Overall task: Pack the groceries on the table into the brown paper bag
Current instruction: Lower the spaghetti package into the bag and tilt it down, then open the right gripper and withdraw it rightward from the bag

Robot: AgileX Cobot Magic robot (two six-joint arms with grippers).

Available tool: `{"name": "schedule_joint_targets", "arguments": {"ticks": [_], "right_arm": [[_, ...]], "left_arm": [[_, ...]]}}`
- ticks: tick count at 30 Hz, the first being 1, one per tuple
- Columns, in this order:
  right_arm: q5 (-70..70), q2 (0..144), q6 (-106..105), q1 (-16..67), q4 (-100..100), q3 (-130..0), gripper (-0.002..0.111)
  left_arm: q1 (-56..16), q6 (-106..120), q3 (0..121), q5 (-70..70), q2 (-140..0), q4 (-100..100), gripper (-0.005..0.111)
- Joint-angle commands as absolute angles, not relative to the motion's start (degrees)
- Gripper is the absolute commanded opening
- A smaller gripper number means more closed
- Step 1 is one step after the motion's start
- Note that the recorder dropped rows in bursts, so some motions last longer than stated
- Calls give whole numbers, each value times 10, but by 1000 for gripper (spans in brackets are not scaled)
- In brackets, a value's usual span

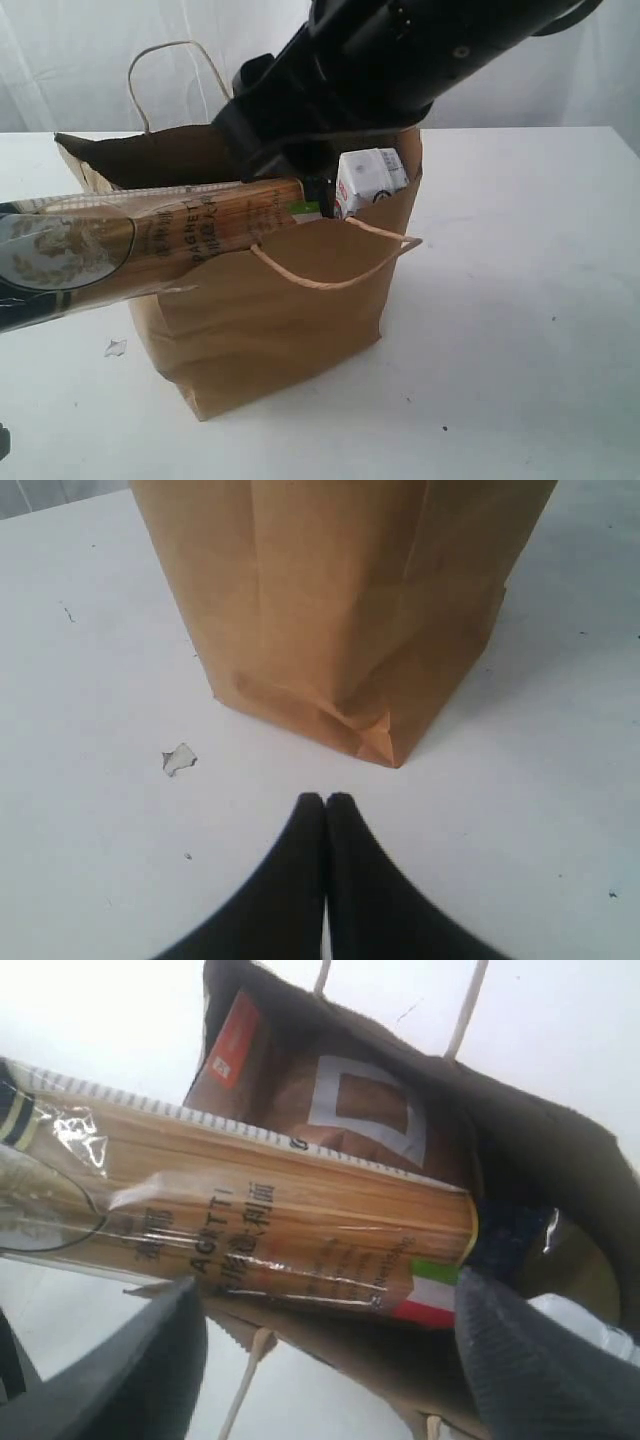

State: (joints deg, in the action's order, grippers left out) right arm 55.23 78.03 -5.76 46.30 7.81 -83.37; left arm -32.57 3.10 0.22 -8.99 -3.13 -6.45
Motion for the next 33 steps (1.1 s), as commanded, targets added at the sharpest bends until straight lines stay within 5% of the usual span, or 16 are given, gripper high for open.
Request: {"name": "schedule_joint_targets", "arguments": {"ticks": [1, 5, 12, 21, 33], "right_arm": [[537, 757, -64, 463, 75, -832, 63], [528, 728, -53, 463, 63, -832, 52], [392, 578, 61, 463, -20, -673, 0], [322, 395, 159, 463, -111, -475, 0], [415, 219, 178, 463, -104, -325, 0]], "left_arm": [[-327, 28, 0, -90, -27, -68, 0], [-327, 28, 0, -90, -27, -68, 0], [-327, 28, 0, -90, -27, -68, 0], [-327, 28, 0, -90, -27, -68, 0], [-327, 28, 0, -90, -27, -68, 0]]}}
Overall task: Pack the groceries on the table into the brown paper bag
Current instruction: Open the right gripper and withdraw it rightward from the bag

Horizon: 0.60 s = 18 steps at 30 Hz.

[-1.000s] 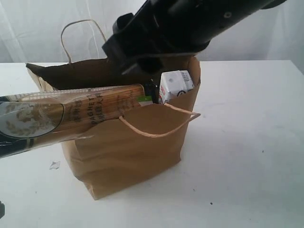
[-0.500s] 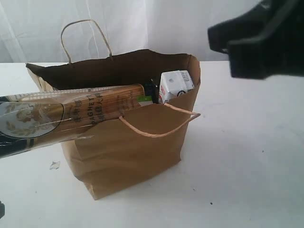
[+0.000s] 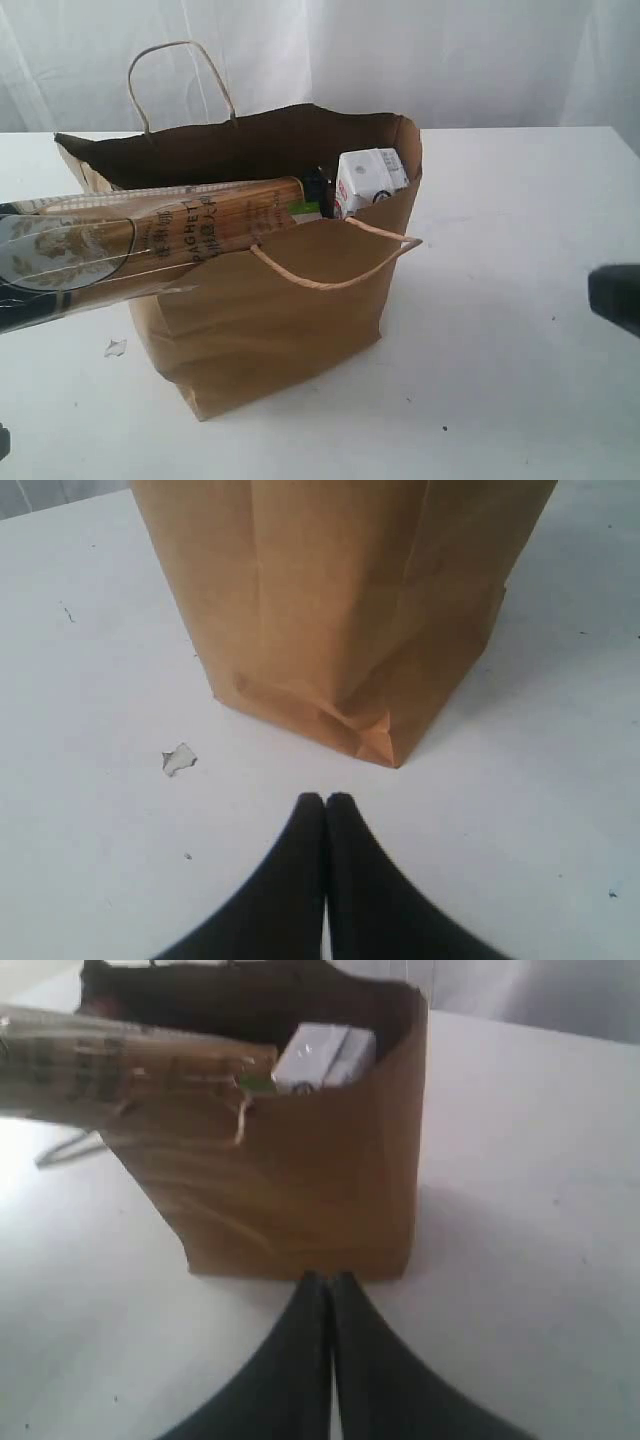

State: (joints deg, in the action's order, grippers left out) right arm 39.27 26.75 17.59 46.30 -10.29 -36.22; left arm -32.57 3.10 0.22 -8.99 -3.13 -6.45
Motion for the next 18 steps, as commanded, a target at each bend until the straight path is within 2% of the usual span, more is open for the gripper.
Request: {"name": "schedule_joint_targets", "arguments": {"ticks": [1, 9, 18], "right_arm": [[415, 205, 178, 463, -104, -316, 0], [412, 122, 178, 463, -104, -250, 0], [291, 65, 183, 463, -102, -138, 0]], "left_arm": [[-327, 28, 0, -90, -27, -68, 0], [-327, 28, 0, -90, -27, -68, 0], [-327, 28, 0, -90, -27, -68, 0]]}}
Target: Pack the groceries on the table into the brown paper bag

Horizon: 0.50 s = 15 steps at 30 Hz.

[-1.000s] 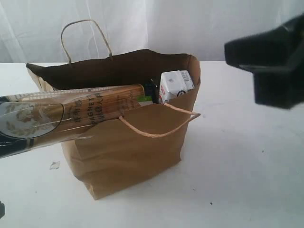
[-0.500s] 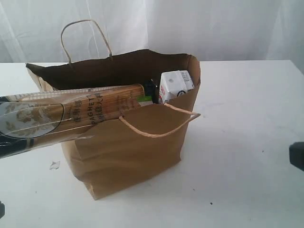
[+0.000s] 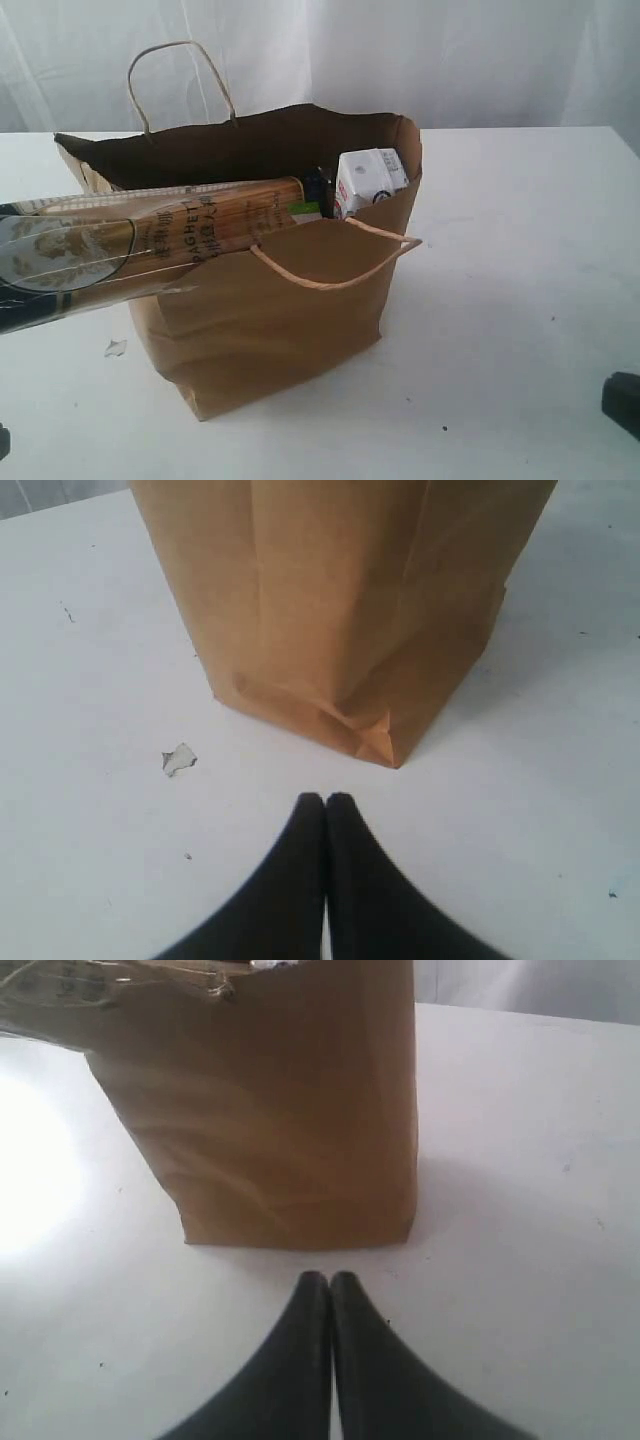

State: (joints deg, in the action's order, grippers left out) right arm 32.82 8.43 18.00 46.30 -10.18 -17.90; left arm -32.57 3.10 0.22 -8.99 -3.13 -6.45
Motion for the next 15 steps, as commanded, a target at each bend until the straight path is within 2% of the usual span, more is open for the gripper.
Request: {"name": "schedule_joint_targets", "arguments": {"ticks": [1, 7, 15], "right_arm": [[290, 59, 183, 463, -100, -126, 0], [255, 20, 185, 457, -95, -78, 0], [255, 8, 185, 380, -4, -24, 0]], "left_arm": [[-327, 28, 0, -90, -27, -68, 0], [-327, 28, 0, -90, -27, -68, 0], [-327, 28, 0, -90, -27, -68, 0]]}}
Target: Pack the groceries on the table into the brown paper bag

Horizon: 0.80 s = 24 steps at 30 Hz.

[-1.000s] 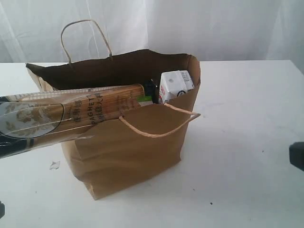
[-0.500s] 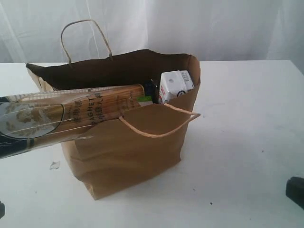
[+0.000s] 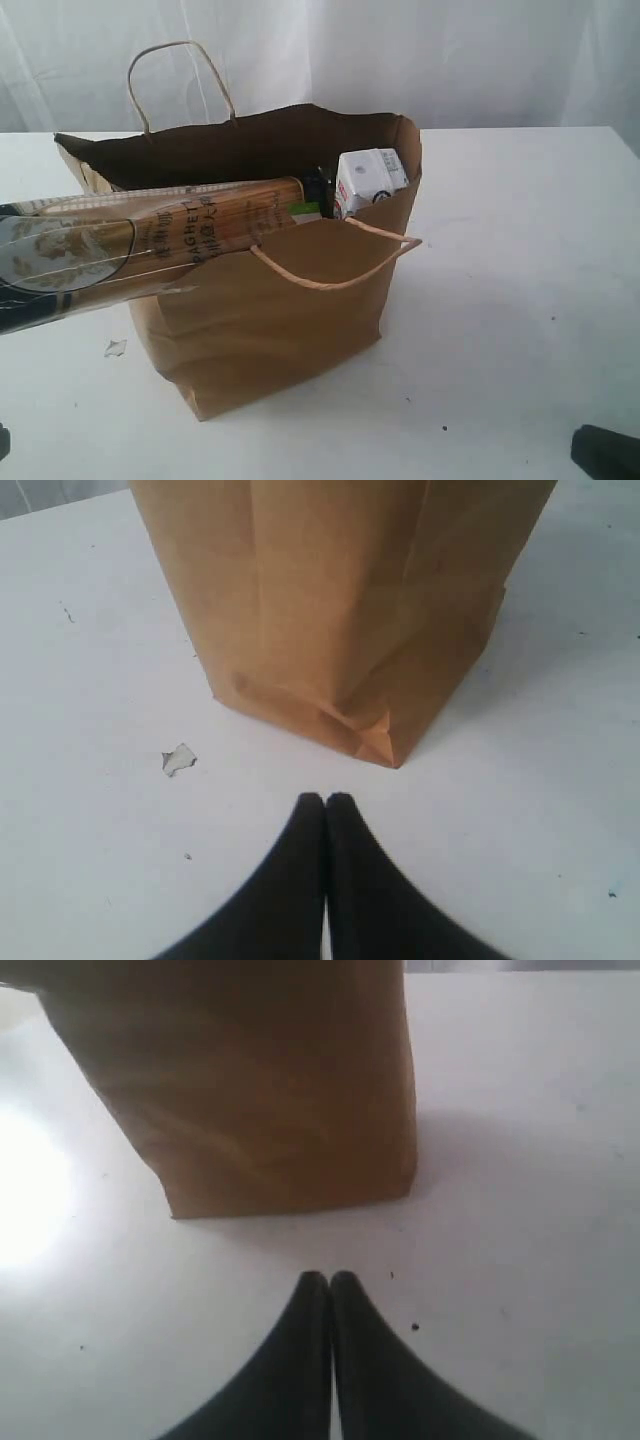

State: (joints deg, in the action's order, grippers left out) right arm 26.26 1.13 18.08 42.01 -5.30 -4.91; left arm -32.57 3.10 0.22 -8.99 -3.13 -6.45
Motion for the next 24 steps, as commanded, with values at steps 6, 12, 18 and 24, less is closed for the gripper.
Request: {"name": "schedule_joint_targets", "arguments": {"ticks": [6, 12, 18, 24], "right_arm": [[251, 0, 185, 313, 15, 0, 0], [199, 0, 184, 268, 9, 0, 0], [199, 0, 184, 266, -28, 0, 0], [199, 0, 184, 258, -61, 0, 0]], "left_arm": [[-327, 28, 0, -90, -27, -68, 0], [-327, 28, 0, -90, -27, -68, 0], [-327, 28, 0, -90, -27, -68, 0], [-327, 28, 0, -90, -27, -68, 0]]}}
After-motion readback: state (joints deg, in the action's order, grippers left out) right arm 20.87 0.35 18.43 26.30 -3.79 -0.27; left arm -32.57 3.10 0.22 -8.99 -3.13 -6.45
